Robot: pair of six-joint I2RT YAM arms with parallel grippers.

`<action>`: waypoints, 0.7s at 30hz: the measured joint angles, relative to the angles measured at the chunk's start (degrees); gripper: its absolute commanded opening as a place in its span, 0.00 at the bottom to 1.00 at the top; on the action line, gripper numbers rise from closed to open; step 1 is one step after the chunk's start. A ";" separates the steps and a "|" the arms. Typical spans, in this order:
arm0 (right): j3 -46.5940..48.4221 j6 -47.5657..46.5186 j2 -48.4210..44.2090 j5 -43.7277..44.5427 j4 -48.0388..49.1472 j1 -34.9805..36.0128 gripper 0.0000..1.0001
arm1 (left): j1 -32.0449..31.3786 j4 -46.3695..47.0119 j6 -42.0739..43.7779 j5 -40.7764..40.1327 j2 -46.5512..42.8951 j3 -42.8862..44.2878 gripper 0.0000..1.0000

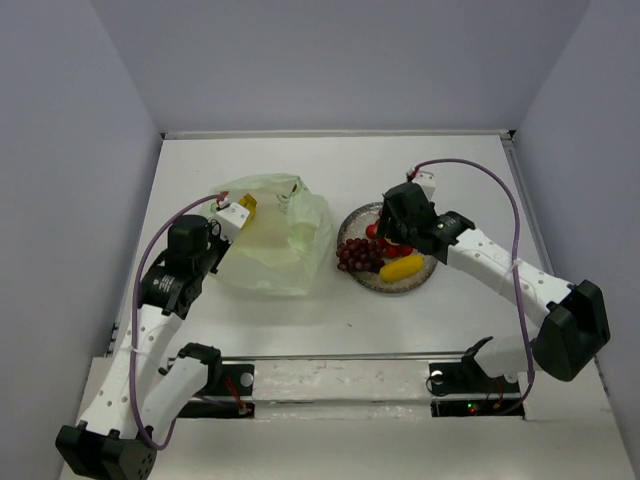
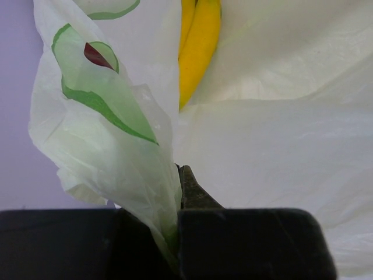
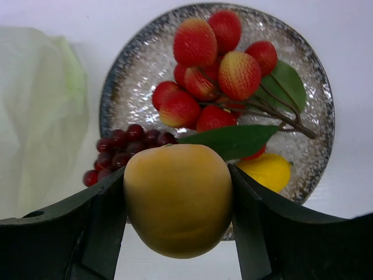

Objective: Take the fake fruits out of the plastic bag

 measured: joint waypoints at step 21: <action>1.77 2.51 9.84 -0.04 -6.19 -2.56 0.95 | 0.00 -0.02 0.50 1.60 -0.79 0.00 0.00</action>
